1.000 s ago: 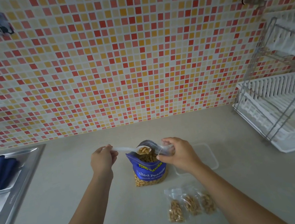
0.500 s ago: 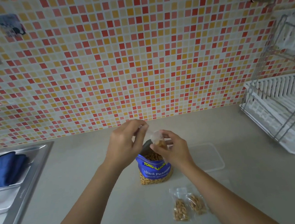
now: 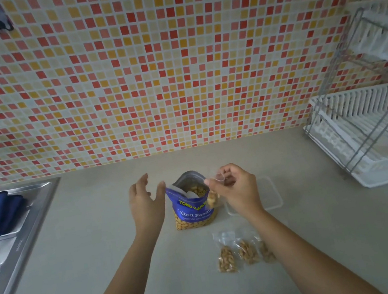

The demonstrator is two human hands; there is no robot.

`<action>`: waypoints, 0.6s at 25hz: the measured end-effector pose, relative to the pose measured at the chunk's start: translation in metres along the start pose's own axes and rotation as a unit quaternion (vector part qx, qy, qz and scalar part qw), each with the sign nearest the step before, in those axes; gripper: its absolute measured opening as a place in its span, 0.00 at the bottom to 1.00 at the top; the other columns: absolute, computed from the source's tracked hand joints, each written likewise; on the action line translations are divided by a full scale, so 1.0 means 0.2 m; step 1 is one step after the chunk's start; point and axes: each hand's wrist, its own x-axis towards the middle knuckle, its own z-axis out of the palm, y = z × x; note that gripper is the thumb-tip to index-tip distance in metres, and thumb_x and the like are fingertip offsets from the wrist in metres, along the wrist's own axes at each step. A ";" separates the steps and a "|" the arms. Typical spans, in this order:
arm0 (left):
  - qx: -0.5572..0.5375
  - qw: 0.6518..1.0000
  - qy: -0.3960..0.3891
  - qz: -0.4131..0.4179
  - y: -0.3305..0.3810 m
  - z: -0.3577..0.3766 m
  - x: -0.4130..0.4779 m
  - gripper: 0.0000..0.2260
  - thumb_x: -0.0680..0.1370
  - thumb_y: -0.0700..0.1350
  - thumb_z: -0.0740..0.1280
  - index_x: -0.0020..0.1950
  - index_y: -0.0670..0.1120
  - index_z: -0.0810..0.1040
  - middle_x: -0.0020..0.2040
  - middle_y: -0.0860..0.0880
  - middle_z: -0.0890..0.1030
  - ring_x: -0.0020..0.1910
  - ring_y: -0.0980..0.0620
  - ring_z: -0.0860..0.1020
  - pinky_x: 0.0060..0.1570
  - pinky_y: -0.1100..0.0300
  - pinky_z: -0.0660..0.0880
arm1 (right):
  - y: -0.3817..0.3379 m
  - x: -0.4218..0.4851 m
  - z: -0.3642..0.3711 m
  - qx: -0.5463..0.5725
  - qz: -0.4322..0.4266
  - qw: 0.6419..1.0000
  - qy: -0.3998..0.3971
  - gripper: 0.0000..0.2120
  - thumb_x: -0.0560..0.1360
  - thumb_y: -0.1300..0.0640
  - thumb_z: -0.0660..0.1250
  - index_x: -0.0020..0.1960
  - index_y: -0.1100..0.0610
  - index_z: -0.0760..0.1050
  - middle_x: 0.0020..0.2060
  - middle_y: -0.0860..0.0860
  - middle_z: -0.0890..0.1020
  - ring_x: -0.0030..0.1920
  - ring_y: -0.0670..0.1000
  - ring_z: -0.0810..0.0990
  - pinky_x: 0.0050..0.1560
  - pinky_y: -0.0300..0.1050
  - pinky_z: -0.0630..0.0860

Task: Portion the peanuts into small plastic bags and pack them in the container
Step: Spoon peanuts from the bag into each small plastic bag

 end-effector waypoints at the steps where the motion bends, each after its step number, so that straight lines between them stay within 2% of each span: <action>1: -0.039 0.998 0.023 0.042 0.00 -0.01 -0.07 0.14 0.76 0.43 0.65 0.61 0.45 0.74 0.55 0.48 0.76 0.44 0.56 0.74 0.45 0.67 0.70 | 0.01 -0.02 0.00 0.009 -0.001 1.000 0.002 0.14 0.61 0.49 0.78 0.37 0.52 0.75 0.31 0.48 0.82 0.33 0.46 0.81 0.37 0.42 0.79; 2: -0.069 0.994 -0.001 0.085 -0.02 -0.01 -0.14 0.11 0.74 0.41 0.64 0.56 0.46 0.76 0.51 0.48 0.78 0.41 0.58 0.76 0.42 0.72 0.70 | 0.02 -0.04 0.00 0.020 0.000 1.000 0.002 0.14 0.61 0.49 0.78 0.37 0.52 0.75 0.30 0.48 0.82 0.32 0.47 0.81 0.36 0.43 0.79; 3: -0.083 0.988 -0.066 0.114 -0.04 0.00 -0.22 0.11 0.71 0.43 0.64 0.52 0.48 0.78 0.48 0.49 0.80 0.40 0.59 0.77 0.41 0.74 0.70 | 0.03 -0.07 0.00 0.030 0.006 1.000 -0.001 0.14 0.61 0.50 0.79 0.37 0.53 0.75 0.30 0.47 0.82 0.31 0.47 0.80 0.36 0.43 0.78; 4: -0.093 0.977 -0.150 0.118 -0.06 0.02 -0.29 0.11 0.70 0.45 0.65 0.52 0.50 0.78 0.46 0.51 0.81 0.42 0.61 0.78 0.43 0.74 0.72 | 0.05 -0.10 0.02 0.041 0.017 0.999 -0.007 0.14 0.61 0.50 0.79 0.36 0.53 0.75 0.29 0.47 0.81 0.31 0.46 0.80 0.35 0.43 0.78; 6: -0.116 0.948 -0.289 0.064 -0.13 0.08 -0.41 0.16 0.69 0.49 0.71 0.56 0.52 0.77 0.49 0.52 0.82 0.48 0.59 0.80 0.49 0.67 0.76 | 0.09 -0.18 0.05 0.057 0.037 0.997 -0.024 0.13 0.61 0.52 0.79 0.36 0.52 0.74 0.28 0.45 0.80 0.30 0.45 0.79 0.35 0.40 0.77; 8: -0.138 0.946 -0.294 0.007 -0.22 0.15 -0.47 0.16 0.70 0.47 0.73 0.56 0.49 0.77 0.47 0.48 0.84 0.48 0.51 0.82 0.51 0.59 0.78 | 0.14 -0.25 0.08 0.061 0.060 0.995 -0.048 0.13 0.62 0.53 0.78 0.39 0.51 0.75 0.30 0.46 0.80 0.31 0.44 0.79 0.35 0.36 0.76; 10: -0.166 0.950 -0.260 -0.057 -0.30 0.20 -0.49 0.06 0.73 0.43 0.71 0.49 0.47 0.79 0.39 0.49 0.85 0.44 0.47 0.83 0.48 0.54 0.76 | 0.21 -0.31 0.10 0.052 0.086 0.992 -0.081 0.14 0.64 0.51 0.77 0.45 0.50 0.75 0.36 0.45 0.81 0.33 0.40 0.80 0.38 0.33 0.75; 12: -0.147 0.948 -0.253 -0.126 -0.39 0.22 -0.51 0.01 0.74 0.42 0.69 0.43 0.47 0.79 0.34 0.52 0.82 0.39 0.49 0.80 0.43 0.57 0.73 | 0.32 -0.36 0.09 0.019 0.105 0.988 -0.113 0.14 0.69 0.51 0.73 0.51 0.51 0.74 0.42 0.47 0.82 0.40 0.37 0.80 0.47 0.34 0.77; 14: -0.056 0.951 -0.265 -0.147 -0.47 0.24 -0.53 0.03 0.75 0.43 0.68 0.41 0.47 0.79 0.34 0.50 0.78 0.36 0.50 0.74 0.36 0.61 0.68 | 0.45 -0.41 0.05 -0.077 0.081 0.986 -0.125 0.11 0.73 0.53 0.68 0.54 0.54 0.76 0.47 0.50 0.82 0.46 0.42 0.80 0.55 0.38 0.75; 15: -0.019 0.951 -0.272 -0.147 -0.49 0.25 -0.55 0.03 0.75 0.44 0.67 0.41 0.48 0.79 0.34 0.49 0.78 0.36 0.51 0.73 0.34 0.64 0.68 | 0.50 -0.44 0.03 -0.146 0.036 0.980 -0.130 0.10 0.74 0.54 0.66 0.54 0.56 0.77 0.49 0.51 0.82 0.49 0.46 0.80 0.56 0.37 0.72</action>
